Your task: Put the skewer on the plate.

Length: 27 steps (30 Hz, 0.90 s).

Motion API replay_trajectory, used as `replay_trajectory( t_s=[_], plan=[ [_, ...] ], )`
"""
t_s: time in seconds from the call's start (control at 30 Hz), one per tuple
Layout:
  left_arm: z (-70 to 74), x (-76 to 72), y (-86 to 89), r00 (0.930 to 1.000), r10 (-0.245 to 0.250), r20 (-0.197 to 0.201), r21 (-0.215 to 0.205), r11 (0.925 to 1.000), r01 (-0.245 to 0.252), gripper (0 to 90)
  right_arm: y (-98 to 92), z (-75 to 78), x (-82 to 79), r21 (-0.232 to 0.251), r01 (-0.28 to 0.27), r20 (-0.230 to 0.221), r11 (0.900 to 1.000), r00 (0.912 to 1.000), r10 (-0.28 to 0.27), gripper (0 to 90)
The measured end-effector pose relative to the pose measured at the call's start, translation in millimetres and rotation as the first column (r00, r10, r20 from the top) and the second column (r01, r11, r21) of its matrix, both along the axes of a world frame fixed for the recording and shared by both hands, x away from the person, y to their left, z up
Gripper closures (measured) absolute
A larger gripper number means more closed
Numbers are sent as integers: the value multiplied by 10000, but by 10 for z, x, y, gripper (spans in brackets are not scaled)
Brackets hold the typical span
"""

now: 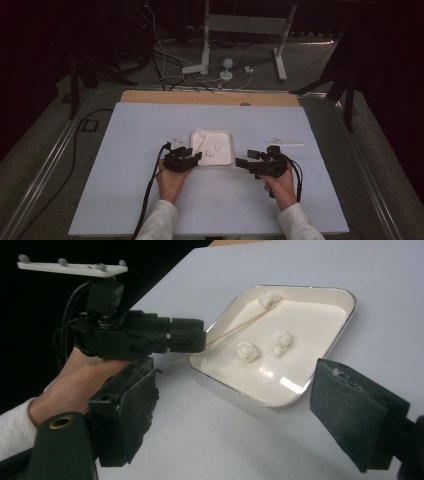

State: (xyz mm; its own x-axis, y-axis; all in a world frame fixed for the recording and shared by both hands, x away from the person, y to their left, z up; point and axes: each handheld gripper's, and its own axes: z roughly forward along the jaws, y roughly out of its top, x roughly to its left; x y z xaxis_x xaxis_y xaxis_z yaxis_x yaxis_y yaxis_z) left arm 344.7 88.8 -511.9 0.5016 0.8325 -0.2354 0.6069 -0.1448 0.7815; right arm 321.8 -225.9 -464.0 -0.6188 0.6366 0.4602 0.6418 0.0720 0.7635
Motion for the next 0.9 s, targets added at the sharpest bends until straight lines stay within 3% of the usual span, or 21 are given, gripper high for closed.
replay_trajectory(
  t_s=[0.2,0.47,0.7,0.9],
  plan=[
    [134,-74,95,9978,-514,417,-737,9958,543,375,-36,3,-43,-372,48,323,9993,9995,-36,156],
    [400,-258,388,9925,-495,1120,-1476,9868,658,205,-181,9,-143,-700,301,716,9971,9971,-251,121],
    [569,-483,635,9808,-789,1783,-1316,9859,1033,81,-345,20,-269,-1223,671,1326,9902,9899,-507,47],
    [563,-642,858,9748,-336,2203,-939,9940,555,14,-476,-52,-392,-1564,904,1804,9835,9817,-615,22]
  ],
)
